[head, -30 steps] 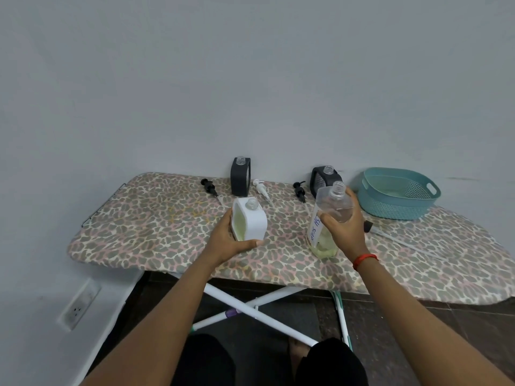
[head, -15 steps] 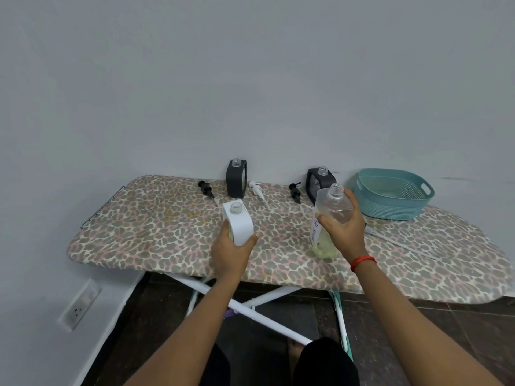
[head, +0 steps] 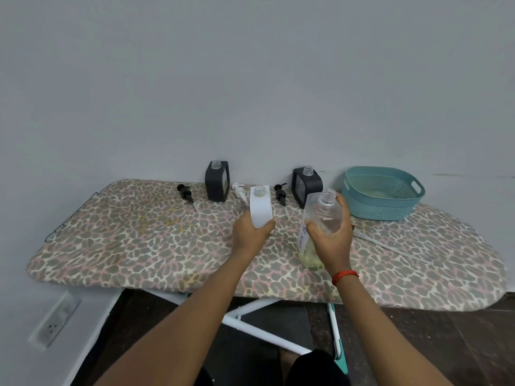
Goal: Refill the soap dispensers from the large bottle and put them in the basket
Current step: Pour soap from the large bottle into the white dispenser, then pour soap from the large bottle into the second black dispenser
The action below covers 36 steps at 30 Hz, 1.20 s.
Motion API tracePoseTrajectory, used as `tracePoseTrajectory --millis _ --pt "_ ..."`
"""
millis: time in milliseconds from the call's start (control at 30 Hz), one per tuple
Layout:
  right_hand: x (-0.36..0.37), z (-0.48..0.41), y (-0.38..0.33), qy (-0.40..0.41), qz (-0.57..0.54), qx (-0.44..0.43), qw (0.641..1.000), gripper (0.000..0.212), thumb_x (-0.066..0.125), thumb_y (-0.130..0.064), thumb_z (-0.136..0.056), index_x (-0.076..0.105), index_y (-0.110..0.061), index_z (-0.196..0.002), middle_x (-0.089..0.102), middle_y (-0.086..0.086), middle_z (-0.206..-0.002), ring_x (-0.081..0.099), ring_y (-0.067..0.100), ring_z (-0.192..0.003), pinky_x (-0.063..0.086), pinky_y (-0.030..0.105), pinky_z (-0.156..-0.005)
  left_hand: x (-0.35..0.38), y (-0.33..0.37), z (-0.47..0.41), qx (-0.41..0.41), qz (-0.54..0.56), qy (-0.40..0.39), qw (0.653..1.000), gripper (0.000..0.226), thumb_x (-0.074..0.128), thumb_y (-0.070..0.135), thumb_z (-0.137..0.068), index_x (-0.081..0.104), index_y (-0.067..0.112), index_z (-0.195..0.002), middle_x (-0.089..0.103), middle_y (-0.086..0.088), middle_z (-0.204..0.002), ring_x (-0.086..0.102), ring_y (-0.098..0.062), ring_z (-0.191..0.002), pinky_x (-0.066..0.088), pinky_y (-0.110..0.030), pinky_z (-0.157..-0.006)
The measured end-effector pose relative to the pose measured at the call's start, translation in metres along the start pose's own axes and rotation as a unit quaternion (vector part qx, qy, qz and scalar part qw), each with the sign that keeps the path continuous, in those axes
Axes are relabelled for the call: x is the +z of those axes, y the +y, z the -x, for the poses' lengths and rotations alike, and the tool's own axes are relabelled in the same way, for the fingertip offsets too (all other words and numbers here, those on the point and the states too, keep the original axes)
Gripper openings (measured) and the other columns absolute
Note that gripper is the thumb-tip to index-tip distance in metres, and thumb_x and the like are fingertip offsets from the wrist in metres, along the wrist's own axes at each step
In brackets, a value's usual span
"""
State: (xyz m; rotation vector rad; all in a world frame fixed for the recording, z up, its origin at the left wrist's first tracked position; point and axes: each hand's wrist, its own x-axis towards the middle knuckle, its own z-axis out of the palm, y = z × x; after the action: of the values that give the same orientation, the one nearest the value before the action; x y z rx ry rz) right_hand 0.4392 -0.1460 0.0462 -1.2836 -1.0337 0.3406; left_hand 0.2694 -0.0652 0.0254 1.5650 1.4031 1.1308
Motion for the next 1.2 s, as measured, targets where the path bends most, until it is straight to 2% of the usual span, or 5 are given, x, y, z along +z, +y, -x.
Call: tracePoseTrajectory --millis 167,500,800,1000,1200 --pt "0.004 0.0 0.001 0.002 -0.009 -0.015 1.0 0.086 0.078 0.006 -0.076 0.039 -0.026 -0.145 0.048 -0.018 -0.139 0.044 -0.02 -0.127 0.037 0.004 -0.103 0.013 -0.005 -0.028 -0.003 -0.016 -0.015 1.0 0.056 0.084 0.026 -0.086 0.061 0.009 -0.134 0.07 -0.011 -0.12 0.068 -0.028 -0.108 0.058 -0.039 -0.085" --pt "0.006 -0.003 0.006 0.013 -0.018 -0.036 0.999 0.082 0.076 -0.007 -0.075 0.039 -0.024 -0.146 0.05 -0.019 -0.14 0.048 -0.007 -0.132 0.04 0.014 -0.109 0.019 0.003 -0.091 0.003 -0.088 -0.021 0.996 0.067 0.091 0.027 -0.079 0.06 0.006 -0.134 0.068 -0.014 -0.13 0.064 -0.031 -0.119 0.05 -0.017 -0.073" --pt "0.007 -0.003 0.005 0.012 -0.019 -0.048 0.999 0.082 0.075 -0.007 -0.074 0.038 -0.031 -0.143 0.049 -0.021 -0.139 0.048 -0.01 -0.13 0.038 0.011 -0.107 0.027 0.009 -0.11 0.009 -0.132 0.011 0.991 0.081 0.093 0.032 -0.075 0.052 0.008 -0.141 0.064 -0.014 -0.134 0.057 -0.035 -0.127 0.051 -0.04 -0.097" --pt "0.006 -0.005 0.002 0.004 -0.012 -0.04 0.999 0.081 0.078 0.008 -0.075 0.043 -0.007 -0.146 0.052 -0.018 -0.134 0.05 -0.018 -0.122 0.04 0.003 -0.096 0.032 0.031 -0.067 0.104 -0.113 0.091 0.984 0.098 0.082 0.043 -0.084 0.03 0.005 -0.157 0.037 -0.013 -0.16 0.03 -0.028 -0.15 0.027 -0.038 -0.122" --pt "-0.009 0.0 -0.006 0.047 -0.011 -0.036 0.998 0.077 0.079 -0.005 -0.073 0.048 -0.011 -0.144 0.056 -0.014 -0.136 0.053 -0.008 -0.126 0.043 0.013 -0.104 0.057 0.042 -0.042 0.145 -0.118 -0.057 0.981 0.099 0.082 0.048 -0.083 0.031 0.008 -0.158 0.039 -0.011 -0.16 0.035 -0.026 -0.149 0.033 -0.041 -0.123"
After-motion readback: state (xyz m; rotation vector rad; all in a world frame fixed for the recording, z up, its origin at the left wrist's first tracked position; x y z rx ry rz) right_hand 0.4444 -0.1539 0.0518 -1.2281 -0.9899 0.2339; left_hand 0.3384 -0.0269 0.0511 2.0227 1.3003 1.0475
